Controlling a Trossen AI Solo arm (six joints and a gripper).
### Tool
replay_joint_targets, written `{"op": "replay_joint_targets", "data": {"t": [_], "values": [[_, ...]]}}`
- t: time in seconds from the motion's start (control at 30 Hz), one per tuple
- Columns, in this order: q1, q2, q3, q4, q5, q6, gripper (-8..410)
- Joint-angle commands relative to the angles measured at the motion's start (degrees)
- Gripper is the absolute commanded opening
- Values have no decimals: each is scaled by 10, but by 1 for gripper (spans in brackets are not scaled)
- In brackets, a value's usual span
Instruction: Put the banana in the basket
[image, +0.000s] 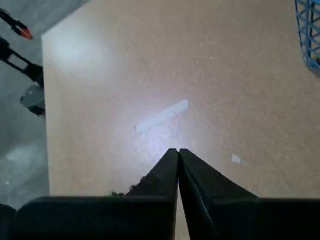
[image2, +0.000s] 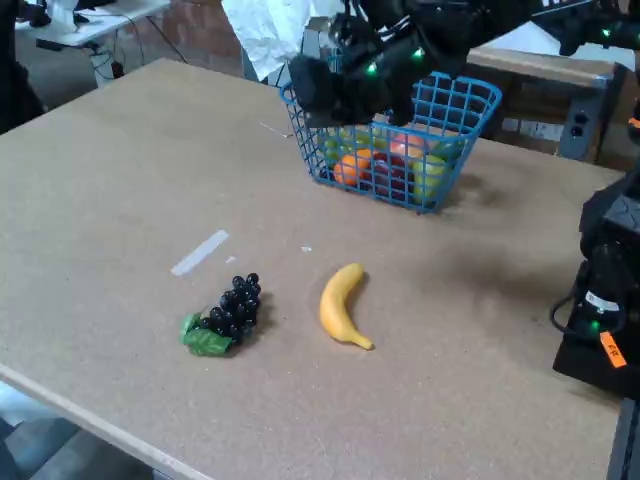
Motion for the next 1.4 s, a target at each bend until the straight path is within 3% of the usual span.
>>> {"op": "replay_joint_targets", "data": {"t": [0.0,0.27,0.5,0.93,1.17,1.37], "values": [[7,-1,0,-40,5,-16,25],[14,-12,0,-67,5,-37,128],[22,-13,0,-107,6,13,203],[80,-13,-13,-159,27,113,210],[87,-13,-91,-125,26,175,210],[88,-13,-141,-61,22,176,210]]}}
